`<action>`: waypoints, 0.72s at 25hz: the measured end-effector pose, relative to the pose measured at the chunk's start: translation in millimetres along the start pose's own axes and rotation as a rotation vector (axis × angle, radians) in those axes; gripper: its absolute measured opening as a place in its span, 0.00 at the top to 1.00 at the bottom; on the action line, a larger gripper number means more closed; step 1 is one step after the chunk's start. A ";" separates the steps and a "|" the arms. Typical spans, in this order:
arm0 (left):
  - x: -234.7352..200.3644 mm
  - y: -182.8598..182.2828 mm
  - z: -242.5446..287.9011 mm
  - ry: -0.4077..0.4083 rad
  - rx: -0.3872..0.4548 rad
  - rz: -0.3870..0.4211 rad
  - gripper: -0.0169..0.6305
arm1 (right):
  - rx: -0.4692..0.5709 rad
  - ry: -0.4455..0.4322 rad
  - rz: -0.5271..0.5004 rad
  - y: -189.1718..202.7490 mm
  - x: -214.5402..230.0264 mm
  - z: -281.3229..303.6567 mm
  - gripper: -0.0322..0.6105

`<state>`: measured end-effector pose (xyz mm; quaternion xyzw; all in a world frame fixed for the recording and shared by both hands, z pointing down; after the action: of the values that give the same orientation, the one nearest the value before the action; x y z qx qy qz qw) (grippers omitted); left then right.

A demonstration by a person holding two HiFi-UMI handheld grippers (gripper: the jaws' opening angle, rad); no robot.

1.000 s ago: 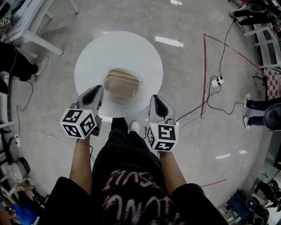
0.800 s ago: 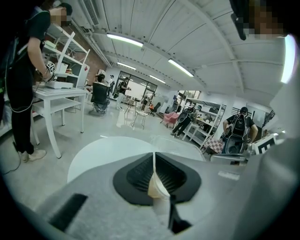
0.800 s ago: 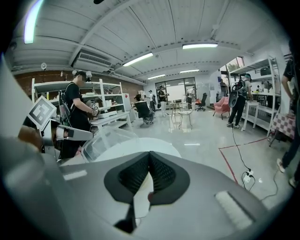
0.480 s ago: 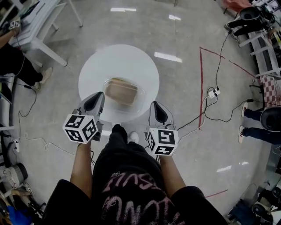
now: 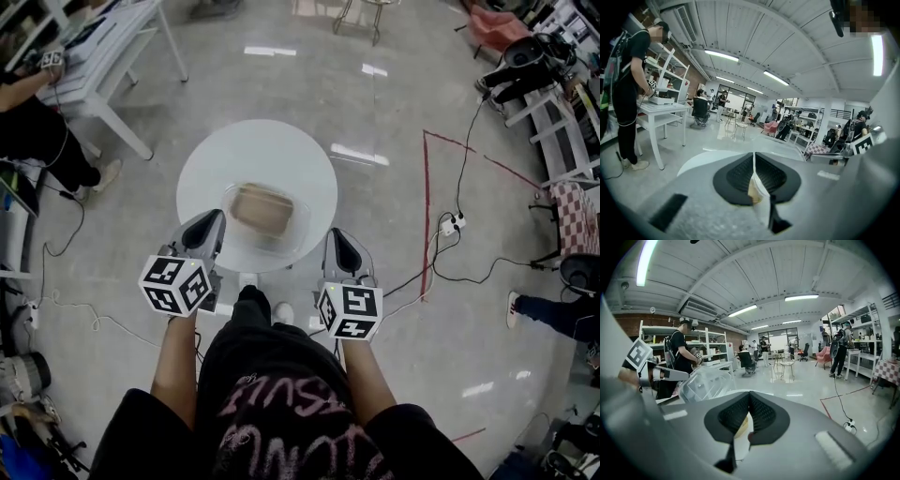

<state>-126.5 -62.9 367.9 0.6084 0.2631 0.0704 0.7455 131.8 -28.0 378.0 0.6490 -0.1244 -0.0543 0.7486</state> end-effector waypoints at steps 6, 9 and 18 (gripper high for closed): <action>10.2 -11.7 -14.3 -0.018 0.056 0.007 0.95 | 0.041 -0.023 -0.017 -13.7 -0.3 -11.0 0.94; 16.2 -17.0 -21.5 -0.019 0.082 0.015 0.95 | 0.065 -0.026 -0.024 -21.6 1.8 -17.5 0.94; 25.2 -43.1 -33.7 -0.027 0.152 0.047 0.95 | 0.139 -0.033 -0.030 -50.8 6.7 -25.6 0.94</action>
<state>-130.3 -33.7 315.3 0.6703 0.2430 0.0594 0.6987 148.9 -12.9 325.5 0.7002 -0.1303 -0.0676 0.6987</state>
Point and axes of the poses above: the fingertips, and each gripper's own axes: z forward along the fingers, x to its right, y out of its underside, the point moved 6 cm from there along -z, backward along the fingers, and after that the axes turned 12 degrees about x, right-handed, at the moved point
